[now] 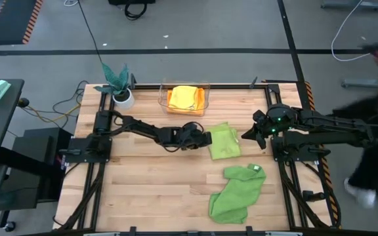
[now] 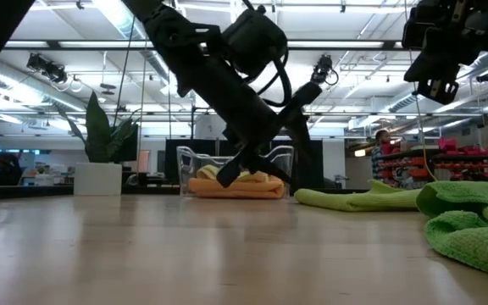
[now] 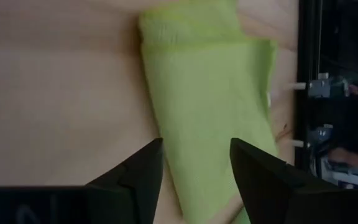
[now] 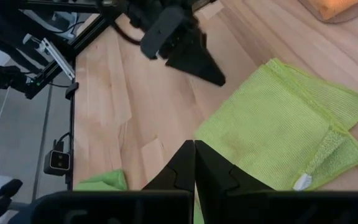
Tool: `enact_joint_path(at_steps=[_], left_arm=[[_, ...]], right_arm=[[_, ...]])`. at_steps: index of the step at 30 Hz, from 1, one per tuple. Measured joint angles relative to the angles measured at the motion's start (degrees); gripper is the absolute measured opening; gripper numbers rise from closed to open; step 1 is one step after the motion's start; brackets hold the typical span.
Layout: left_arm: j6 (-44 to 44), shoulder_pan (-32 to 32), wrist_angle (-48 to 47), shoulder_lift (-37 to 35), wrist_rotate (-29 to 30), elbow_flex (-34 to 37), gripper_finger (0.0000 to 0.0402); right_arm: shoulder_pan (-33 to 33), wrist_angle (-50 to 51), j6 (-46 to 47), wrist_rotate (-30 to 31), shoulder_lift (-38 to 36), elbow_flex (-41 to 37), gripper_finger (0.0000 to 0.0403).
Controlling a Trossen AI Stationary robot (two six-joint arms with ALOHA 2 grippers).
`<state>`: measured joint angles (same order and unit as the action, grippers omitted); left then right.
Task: Fold microfiber towels
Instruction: Put the light green towel into the transparent bin
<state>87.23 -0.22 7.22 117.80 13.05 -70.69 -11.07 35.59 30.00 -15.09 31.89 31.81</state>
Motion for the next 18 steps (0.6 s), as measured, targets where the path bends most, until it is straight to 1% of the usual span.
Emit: enact_joint_path(at_steps=[4,10,11,18], left_arm=[[-1.25,0.54,0.22,0.60,0.15,-0.03,0.0191],[0.77,-0.24,0.28,2.47,-0.78,0.10,0.0184],[0.90,-0.44,1.36,3.10,-0.86,-0.25,0.0184],[0.61,-0.73,1.11,5.45,-1.36,-3.14,0.0194]], right_arm=[[0.00,0.06,0.02,0.00,-0.01,0.00,0.0011],[0.00,-0.02,-0.02,0.00,-0.01,0.00,0.0013],[0.00,-0.12,-0.05,0.00,-0.01,0.00,0.0012],[0.00,-0.88,-0.11,0.00,0.36,0.02,0.0012]])
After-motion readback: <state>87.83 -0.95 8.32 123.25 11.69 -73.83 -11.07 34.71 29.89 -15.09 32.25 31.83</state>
